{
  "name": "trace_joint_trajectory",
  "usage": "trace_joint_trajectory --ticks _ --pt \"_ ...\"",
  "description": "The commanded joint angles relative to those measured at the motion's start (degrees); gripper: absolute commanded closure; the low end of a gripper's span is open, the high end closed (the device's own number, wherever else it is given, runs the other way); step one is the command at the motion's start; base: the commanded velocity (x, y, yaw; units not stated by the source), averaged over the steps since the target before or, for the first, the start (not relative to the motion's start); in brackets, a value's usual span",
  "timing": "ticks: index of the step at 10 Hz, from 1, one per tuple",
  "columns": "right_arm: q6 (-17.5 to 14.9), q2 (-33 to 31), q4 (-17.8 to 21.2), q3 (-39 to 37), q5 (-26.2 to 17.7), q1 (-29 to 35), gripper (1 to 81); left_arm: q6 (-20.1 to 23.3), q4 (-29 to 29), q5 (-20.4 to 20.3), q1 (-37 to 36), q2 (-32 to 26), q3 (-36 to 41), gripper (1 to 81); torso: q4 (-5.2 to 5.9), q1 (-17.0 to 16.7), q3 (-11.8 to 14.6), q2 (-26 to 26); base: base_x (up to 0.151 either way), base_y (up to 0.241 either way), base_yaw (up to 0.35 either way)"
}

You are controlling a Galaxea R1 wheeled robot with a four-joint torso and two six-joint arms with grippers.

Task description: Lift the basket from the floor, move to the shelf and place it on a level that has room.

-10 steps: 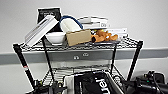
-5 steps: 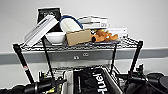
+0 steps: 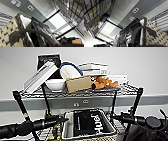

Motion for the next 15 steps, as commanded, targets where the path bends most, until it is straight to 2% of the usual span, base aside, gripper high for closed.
trace_joint_trajectory --ticks 1,7,10,15 --pt "0.52 3.96 1.78 -6.44 -2.62 12.01 81.1 -1.2 1.12 1.52 -10.01 3.42 -6.41 81.1 0.0 0.0 0.0 0.0 0.0 0.0 0.0" --pt "0.7 10.2 1.16 -19.09 -5.78 13.6 81.1 -1.2 1.91 6.69 -12.64 13.97 -19.77 81.1 0.0 0.05 -0.02 0.02 0.0 0.0 0.0" --pt "0.61 14.07 0.9 -25.42 -7.46 15.18 81.1 -1.2 1.48 10.74 -17.13 19.59 -26.97 81.1 0.0 0.07 -0.05 0.05 0.0 0.0 0.0" --pt "0.53 19.78 -0.69 -32.81 -8.77 15.45 81.1 -1.2 1.83 12.68 -18.54 24.78 -36.39 81.1 0.0 0.13 -0.13 0.07 0.0 0.0 0.0"
